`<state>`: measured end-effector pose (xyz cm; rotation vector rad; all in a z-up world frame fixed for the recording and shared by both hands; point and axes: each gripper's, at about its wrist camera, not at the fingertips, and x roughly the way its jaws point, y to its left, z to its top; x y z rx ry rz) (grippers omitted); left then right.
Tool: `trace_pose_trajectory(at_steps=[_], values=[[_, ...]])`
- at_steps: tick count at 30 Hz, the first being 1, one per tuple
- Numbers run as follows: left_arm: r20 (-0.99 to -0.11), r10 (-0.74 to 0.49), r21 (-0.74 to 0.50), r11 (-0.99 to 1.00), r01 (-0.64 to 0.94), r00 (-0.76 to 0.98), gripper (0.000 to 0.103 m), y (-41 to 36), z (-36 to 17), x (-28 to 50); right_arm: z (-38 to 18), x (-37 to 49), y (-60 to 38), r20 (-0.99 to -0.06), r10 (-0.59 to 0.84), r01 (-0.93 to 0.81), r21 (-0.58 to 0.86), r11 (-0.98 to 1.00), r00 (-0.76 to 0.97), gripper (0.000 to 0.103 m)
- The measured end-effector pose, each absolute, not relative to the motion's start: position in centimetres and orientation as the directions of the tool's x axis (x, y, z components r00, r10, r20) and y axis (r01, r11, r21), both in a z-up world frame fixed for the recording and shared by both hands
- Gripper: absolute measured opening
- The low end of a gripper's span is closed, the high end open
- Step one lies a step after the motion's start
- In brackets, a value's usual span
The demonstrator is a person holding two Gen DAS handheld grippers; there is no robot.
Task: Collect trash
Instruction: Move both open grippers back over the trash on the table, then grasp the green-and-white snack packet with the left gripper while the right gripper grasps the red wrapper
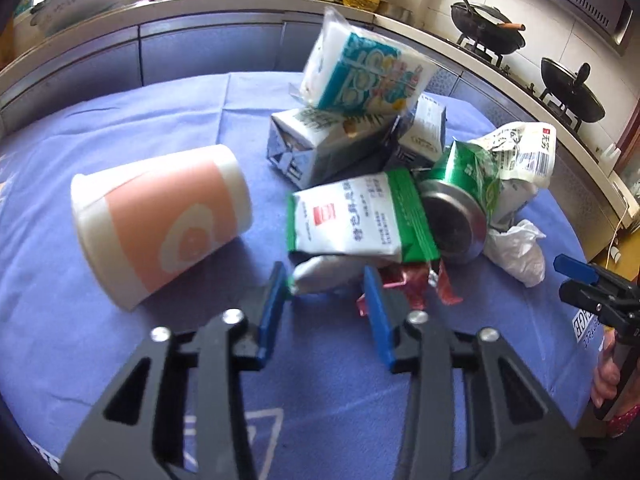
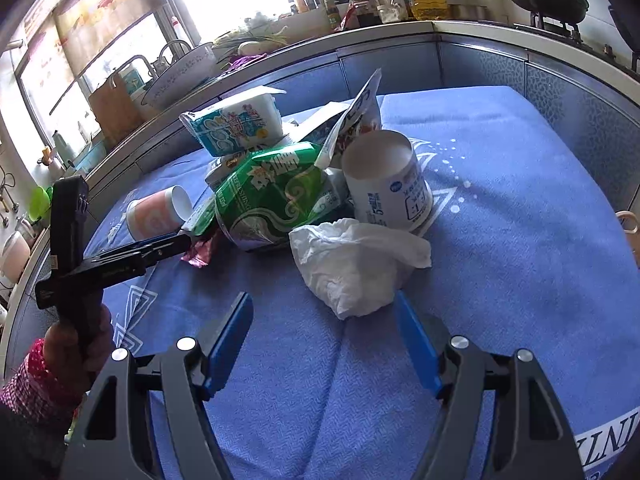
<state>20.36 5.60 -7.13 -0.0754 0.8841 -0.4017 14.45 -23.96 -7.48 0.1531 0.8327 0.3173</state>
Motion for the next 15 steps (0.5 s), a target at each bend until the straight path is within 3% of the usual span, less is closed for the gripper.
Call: trace_pose_trajectory(at_steps=[1, 15], values=[[-0.738, -0.38, -0.233, 0.919, 0.318, 0.558, 0.004, 5.4, -7.2, 20.5, -7.4, 14.5, -23.9, -0.703, 0.336, -0.213, 0.261, 0.942, 0.626, 0.073], [-0.677, -0.465, -0.322, 0.884, 0.338, 0.57, 0.003, 9.5, -5.5, 12.8, -7.0, 15.7, -16.9, -0.719, 0.443, -0.364, 0.276, 0.889, 0.536, 0.073]])
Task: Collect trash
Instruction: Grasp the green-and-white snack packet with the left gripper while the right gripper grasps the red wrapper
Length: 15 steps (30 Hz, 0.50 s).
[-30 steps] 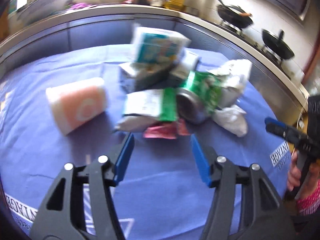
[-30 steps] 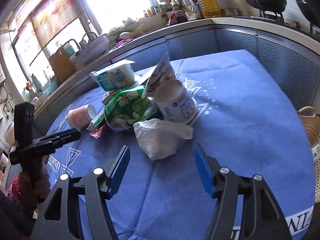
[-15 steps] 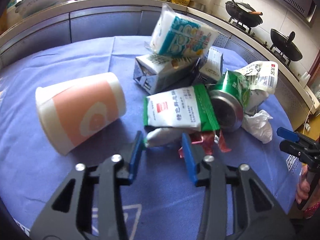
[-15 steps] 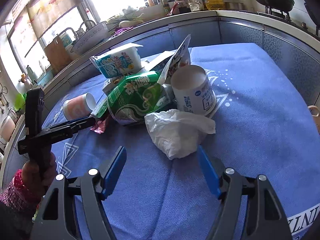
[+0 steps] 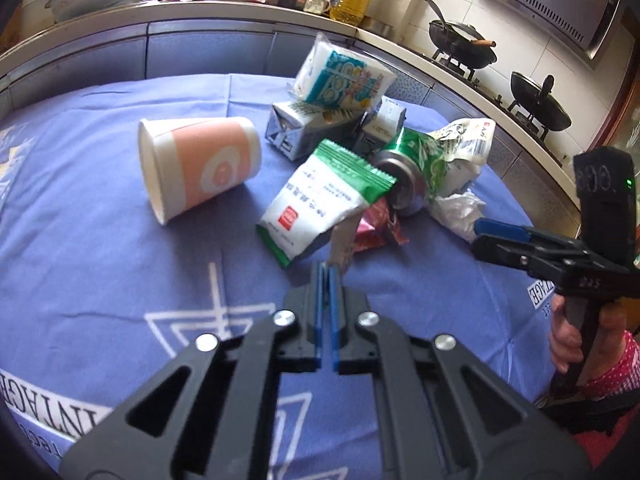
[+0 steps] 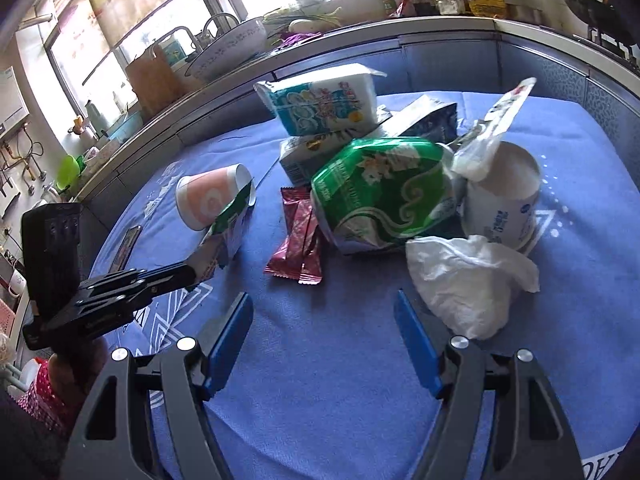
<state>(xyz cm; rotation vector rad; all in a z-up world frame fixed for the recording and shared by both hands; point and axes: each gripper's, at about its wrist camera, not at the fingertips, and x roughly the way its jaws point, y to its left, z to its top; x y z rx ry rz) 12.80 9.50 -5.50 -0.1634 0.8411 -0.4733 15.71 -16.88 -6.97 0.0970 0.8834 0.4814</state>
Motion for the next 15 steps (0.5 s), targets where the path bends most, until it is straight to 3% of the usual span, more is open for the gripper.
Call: trace_pose_trajectory(at_steps=[4, 10, 11, 15], values=[[-0.657, -0.484, -0.349, 0.875, 0.336, 0.577, 0.003, 10.9, -5.1, 10.7, -8.2, 17.6, -14.2, -0.749, 0.444, -0.376, 0.278, 0.884, 0.492, 0.067], [-0.644, -0.485, -0.359, 0.875, 0.325, 0.593, 0.003, 11.7, -4.5, 9.6, -10.4, 20.2, -11.3, -0.792, 0.401, -0.36, 0.246, 0.9, 0.461, 0.03], [-0.643, -0.485, -0.359, 0.875, 0.327, 0.593, 0.003, 11.7, -4.4, 9.5, -10.5, 20.3, -11.3, -0.789, 0.404, -0.358, 0.251, 0.9, 0.463, 0.015], [-0.641, -0.489, -0.351, 0.872, 0.341, 0.591, 0.003, 11.2, -3.9, 9.3, -9.9, 19.1, -12.1, -0.77, 0.44, -0.371, 0.283, 0.885, 0.463, 0.015]])
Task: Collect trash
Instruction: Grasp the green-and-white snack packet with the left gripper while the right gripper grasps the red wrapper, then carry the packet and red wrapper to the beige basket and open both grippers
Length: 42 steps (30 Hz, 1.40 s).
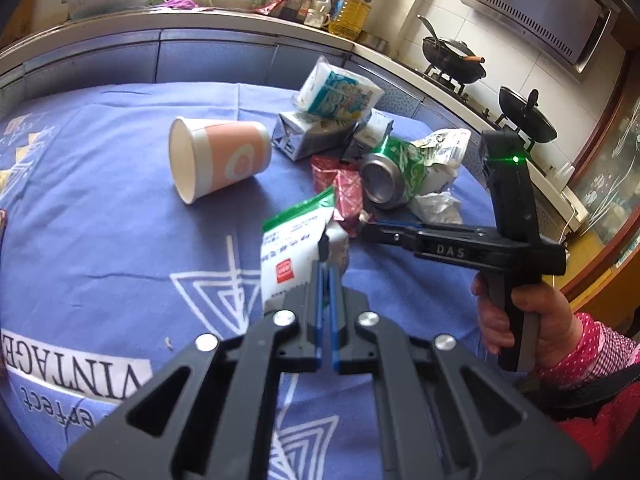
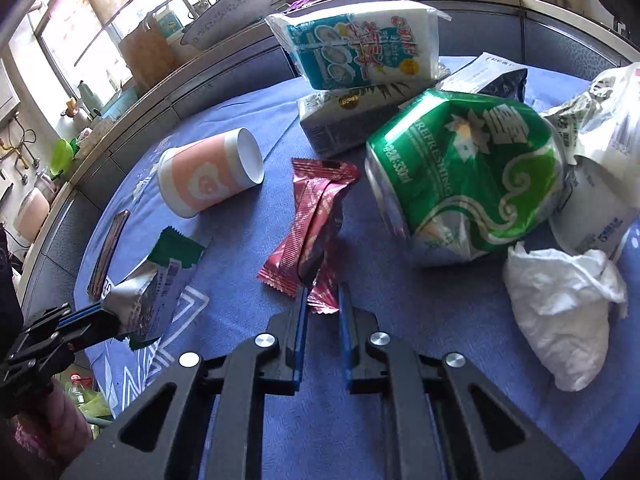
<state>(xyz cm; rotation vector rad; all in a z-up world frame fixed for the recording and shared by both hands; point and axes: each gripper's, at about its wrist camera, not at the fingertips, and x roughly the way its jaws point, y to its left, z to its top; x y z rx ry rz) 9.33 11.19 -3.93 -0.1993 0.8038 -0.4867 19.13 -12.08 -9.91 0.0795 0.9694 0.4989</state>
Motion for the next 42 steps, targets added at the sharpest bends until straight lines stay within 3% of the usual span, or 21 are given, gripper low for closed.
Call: trace_pose_trajectory(at_steps=[6, 12, 17, 25, 37, 39, 40, 41, 42], values=[[-0.619, -0.534, -0.346, 0.844, 0.411, 0.576, 0.003, 8.6, -2.2, 9.2, -8.3, 14.2, -16.9, -0.711, 0.538, -0.399, 0.378, 0.835, 0.452, 0.015], [-0.611, -0.604, -0.338, 0.784, 0.521, 0.512, 0.003, 3.0, -0.8, 9.6, -7.6, 9.2, -24.6, -0.629, 0.578, -0.318, 0.486, 0.814, 0.52, 0.015], [-0.623, -0.663, -0.328, 0.703, 0.631, 0.415, 0.003, -4.4, -0.2, 10.8, -7.6, 5.6, -32.3, -0.583, 0.498, -0.147, 0.544, 0.826, 0.642, 0.015], [-0.631, -0.737, -0.264, 0.497, 0.827, 0.241, 0.003, -22.0, 1.5, 13.7, -8.4, 1.7, -45.3, -0.522, 0.247, 0.151, 0.606, 0.781, 0.817, 0.015], [-0.756, -0.653, -0.262, 0.369, 0.892, 0.048, 0.004, -47.7, -3.5, 17.3, -12.7, 1.7, -57.3, -0.609, -0.006, 0.414, 0.531, 0.739, 0.793, 0.015], [-0.793, -0.606, -0.235, 0.402, 0.885, 0.065, 0.021, -49.9, -5.1, 17.7, -13.7, 2.1, -58.0, -0.618, -0.029, 0.437, 0.522, 0.732, 0.786, 0.017], [-0.816, -0.572, -0.214, 0.43, 0.877, 0.082, 0.049, -51.0, -6.0, 18.0, -14.2, 2.2, -58.3, -0.622, -0.039, 0.451, 0.521, 0.725, 0.782, 0.018], [-0.827, -0.549, -0.188, 0.467, 0.864, 0.117, 0.062, -51.7, -6.7, 18.3, -14.8, 2.4, -58.7, -0.627, -0.044, 0.463, 0.524, 0.715, 0.778, 0.02], [-0.826, -0.546, -0.176, 0.49, 0.854, 0.142, 0.062, -51.9, -7.1, 18.5, -15.5, 2.6, -59.1, -0.637, -0.046, 0.479, 0.529, 0.7, 0.77, 0.027]])
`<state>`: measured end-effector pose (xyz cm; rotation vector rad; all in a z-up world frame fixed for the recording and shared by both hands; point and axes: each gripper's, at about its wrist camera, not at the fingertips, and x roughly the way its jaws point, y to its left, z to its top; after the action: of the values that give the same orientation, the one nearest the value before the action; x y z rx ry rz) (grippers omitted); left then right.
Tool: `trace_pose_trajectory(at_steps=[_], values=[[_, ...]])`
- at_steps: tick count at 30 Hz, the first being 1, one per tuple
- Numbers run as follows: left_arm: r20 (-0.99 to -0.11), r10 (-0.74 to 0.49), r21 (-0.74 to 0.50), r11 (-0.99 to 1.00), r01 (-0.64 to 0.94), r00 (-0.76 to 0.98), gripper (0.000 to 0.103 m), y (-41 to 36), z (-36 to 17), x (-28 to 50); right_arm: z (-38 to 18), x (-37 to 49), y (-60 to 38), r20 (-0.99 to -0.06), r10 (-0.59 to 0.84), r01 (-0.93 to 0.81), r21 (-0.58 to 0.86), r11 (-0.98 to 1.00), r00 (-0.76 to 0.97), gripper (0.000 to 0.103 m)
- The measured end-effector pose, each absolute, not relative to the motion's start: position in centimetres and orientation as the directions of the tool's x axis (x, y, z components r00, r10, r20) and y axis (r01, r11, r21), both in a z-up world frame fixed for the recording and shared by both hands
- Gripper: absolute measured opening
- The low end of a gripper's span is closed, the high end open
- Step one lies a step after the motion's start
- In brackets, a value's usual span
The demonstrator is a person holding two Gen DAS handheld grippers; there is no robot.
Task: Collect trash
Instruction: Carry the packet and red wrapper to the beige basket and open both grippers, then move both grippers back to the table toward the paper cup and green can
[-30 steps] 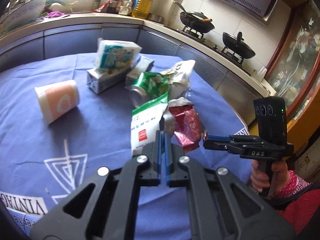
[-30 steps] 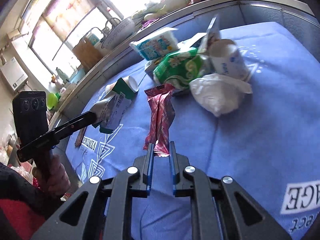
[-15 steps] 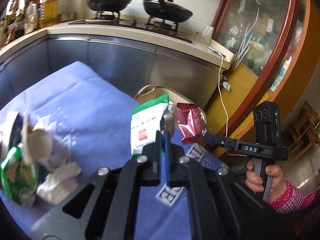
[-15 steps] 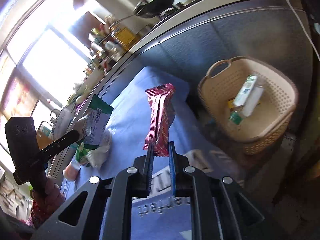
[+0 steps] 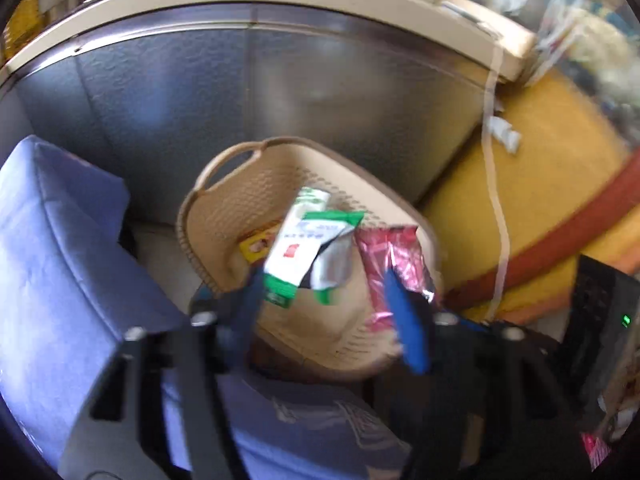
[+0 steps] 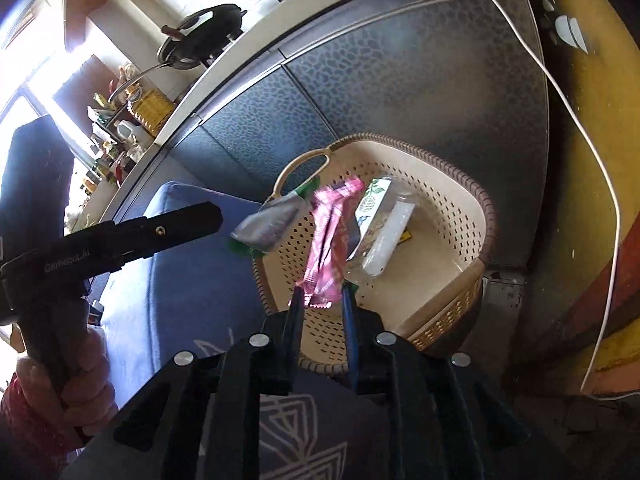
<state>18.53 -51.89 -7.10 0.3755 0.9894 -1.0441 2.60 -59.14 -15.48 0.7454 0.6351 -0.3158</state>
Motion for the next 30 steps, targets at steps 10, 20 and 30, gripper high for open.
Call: trace_pose_trajectory(at_steps=[10, 20, 30], values=[[-0.771, -0.556, -0.066, 0.554, 0.83, 0.31, 0.063, -46.5, -4.9, 17.1, -14.9, 0.6, -59.0, -0.604, -0.095, 0.51, 0.564, 0.649, 0.791, 0.067], [-0.624, -0.582, 0.101, 0.6, 0.793, 0.521, 0.082, -33.8, -2.8, 10.8, -11.3, 0.5, -55.0, -0.537, -0.036, 0.421, 0.615, 0.667, 0.843, 0.083], [-0.673, -0.479, -0.054, 0.793, 0.607, 0.564, 0.082, -16.3, -4.5, 11.6, -7.5, 5.1, -44.5, -0.53, 0.16, 0.186, 0.54, 0.821, 0.833, 0.083]])
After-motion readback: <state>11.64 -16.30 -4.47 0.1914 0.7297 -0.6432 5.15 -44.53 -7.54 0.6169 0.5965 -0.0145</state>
